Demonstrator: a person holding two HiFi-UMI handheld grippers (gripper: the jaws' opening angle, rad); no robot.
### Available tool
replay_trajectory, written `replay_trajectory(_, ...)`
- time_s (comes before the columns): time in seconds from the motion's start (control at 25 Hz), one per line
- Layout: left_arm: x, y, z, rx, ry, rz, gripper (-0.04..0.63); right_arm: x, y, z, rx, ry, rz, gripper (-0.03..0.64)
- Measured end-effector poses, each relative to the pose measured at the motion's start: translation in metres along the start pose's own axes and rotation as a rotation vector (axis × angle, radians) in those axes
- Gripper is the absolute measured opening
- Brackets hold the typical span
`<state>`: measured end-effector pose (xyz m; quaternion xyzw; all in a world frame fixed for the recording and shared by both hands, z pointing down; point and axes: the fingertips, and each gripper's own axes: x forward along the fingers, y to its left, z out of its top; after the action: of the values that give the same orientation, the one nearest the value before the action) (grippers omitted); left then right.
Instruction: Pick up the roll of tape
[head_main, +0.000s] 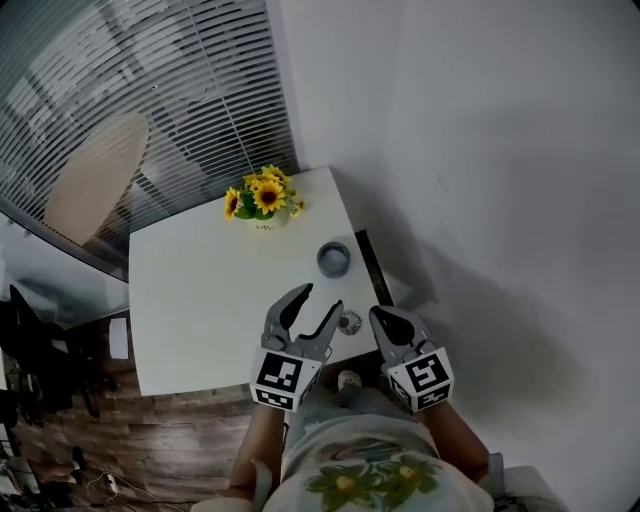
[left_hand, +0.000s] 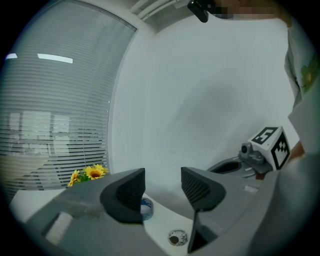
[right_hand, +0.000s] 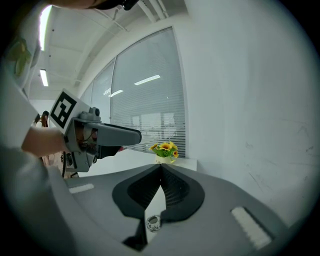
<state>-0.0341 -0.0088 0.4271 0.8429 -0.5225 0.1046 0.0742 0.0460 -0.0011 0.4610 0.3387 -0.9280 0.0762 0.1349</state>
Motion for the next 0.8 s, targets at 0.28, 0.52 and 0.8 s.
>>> replay_trajectory(0.28,0.009,0.012,-0.005,0.062,0.011,0.020,0.276,0.016,-0.009,-0.004,0.012,-0.001,0.019,0.000)
replay_trajectory(0.52,0.029,0.016,-0.017,0.102,0.060,-0.021,0.301,0.031,-0.019,-0.007,0.023,0.004,0.011,0.000)
replay_trajectory(0.8,0.058,0.028,-0.018,0.146,0.131,-0.089,0.301,0.048,-0.039,0.012,0.035,0.013,-0.032,0.000)
